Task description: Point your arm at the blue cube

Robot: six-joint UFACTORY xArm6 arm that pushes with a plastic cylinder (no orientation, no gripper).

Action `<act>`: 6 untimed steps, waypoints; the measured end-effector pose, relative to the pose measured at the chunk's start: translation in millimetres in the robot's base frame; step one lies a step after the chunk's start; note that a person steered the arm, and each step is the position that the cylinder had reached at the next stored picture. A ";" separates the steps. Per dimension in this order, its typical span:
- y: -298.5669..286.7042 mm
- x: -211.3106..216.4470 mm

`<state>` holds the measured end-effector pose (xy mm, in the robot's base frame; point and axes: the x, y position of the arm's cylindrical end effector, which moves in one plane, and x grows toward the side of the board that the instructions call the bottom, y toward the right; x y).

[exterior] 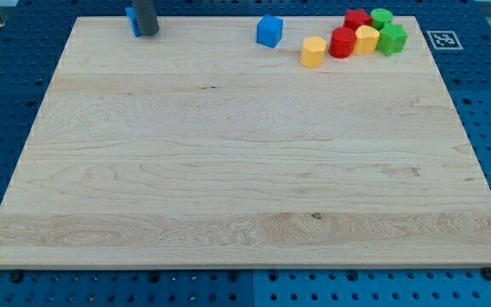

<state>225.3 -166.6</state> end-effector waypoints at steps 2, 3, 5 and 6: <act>80.9 62.9; 93.3 81.6; 97.0 81.6; 123.9 79.9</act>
